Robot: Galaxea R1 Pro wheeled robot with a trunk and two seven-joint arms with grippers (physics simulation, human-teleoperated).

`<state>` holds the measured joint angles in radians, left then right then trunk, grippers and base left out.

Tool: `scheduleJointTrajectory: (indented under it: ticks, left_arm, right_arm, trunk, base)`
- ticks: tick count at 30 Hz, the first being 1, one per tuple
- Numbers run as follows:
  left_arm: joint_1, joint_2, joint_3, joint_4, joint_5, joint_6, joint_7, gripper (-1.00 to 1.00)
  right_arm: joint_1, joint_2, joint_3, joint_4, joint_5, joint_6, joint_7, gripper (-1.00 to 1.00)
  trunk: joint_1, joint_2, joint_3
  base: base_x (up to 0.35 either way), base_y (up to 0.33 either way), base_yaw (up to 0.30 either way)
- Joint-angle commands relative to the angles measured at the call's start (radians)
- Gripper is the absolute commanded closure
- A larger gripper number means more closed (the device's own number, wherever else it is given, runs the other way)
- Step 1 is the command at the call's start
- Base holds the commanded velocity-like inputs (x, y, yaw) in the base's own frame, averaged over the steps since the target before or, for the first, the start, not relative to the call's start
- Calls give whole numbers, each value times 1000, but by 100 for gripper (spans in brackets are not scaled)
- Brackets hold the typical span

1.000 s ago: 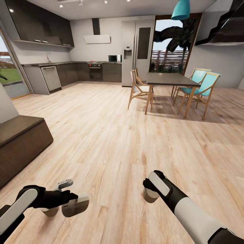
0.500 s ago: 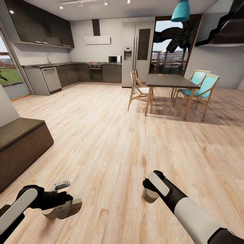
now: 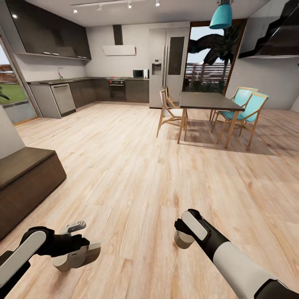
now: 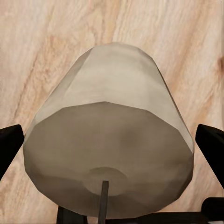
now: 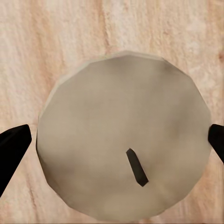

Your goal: Place each of the two pumpkins and all three candles from the living room inside a cabinet in the living room (use any cabinet), then make sure every cabinet is closed, and position the cauldron so it is next to a table in the living room.

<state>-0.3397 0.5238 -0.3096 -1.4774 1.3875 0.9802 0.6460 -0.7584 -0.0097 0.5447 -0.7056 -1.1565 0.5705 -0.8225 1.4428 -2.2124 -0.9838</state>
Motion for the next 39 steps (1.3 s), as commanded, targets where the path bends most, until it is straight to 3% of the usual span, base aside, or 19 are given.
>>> scheduleJointTrajectory:
  ticks: [1,10,21,39]
  left_arm:
    - [-1,1,-2,-1,10,0,11,100]
    - [-1,1,-2,-4,10,0,11,100]
    - [-1,1,-1,-7,10,0,11,100]
    - [-1,1,0,-29,11,0,9,100]
  right_arm:
    - [-1,-1,5,-1,-5,5,-6,100]
    - [-1,1,5,-3,-5,3,-7,100]
    - [-1,8,5,-3,-5,5,-12,100]
    - [-1,14,5,-3,-5,5,-13,100]
  trunk:
    - [-4,7,2]
    - [-39,70,30]
    - [-81,147,65]
    - [-81,147,65]
  base:
    - [-37,0,0]
    - [-122,22,18]
    - [-169,0,266]
    - [-333,0,281]
